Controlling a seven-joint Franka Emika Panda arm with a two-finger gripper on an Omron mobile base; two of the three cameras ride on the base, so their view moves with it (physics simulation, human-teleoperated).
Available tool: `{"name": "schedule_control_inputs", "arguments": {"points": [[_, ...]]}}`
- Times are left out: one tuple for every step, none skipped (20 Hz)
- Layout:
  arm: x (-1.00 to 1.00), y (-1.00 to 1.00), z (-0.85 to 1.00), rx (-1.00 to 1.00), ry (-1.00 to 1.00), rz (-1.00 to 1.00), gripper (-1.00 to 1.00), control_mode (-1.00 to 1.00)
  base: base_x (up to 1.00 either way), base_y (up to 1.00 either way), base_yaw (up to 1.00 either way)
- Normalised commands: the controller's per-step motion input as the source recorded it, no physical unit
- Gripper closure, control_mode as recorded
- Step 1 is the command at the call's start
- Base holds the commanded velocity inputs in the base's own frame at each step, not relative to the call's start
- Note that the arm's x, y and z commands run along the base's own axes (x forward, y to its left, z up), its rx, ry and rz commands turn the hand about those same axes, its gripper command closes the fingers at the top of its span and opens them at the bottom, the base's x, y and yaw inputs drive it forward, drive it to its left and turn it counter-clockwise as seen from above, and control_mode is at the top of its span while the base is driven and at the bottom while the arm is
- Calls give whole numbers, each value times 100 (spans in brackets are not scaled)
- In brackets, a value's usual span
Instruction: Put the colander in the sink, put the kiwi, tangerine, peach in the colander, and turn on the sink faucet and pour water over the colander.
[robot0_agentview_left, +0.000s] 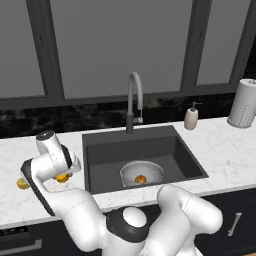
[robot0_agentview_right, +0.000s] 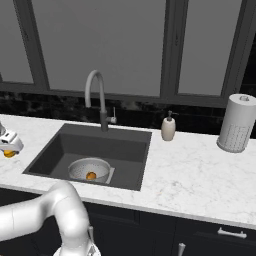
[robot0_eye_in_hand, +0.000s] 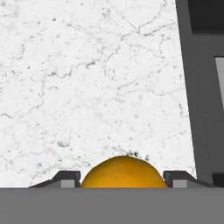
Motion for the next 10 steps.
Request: {"name": "schedule_control_inputs", "arguments": {"points": [[4,-100,15,0,-3,-26,100,-100,0,0,0],[4,-100,11,0,-1,-27,100,-100,0,0,0],[8,-100,6,0,0,-27,100,-100,0,0,0],[11,-100,4,0,0,-27,100,-100,0,0,0],[16,-100,4,0,0,-27,100,-100,0,0,0],[19,-100,8,0,0,-27,100,-100,0,0,0],[22,-100,9,0,0,-27,100,-100,0,0,0],[26,-100,13,0,0,-27,100,-100,0,0,0],[29,-100,14,0,0,-27,100,-100,0,0,0],[29,-100,15,0,0,-27,100,-100,0,0,0]]}}
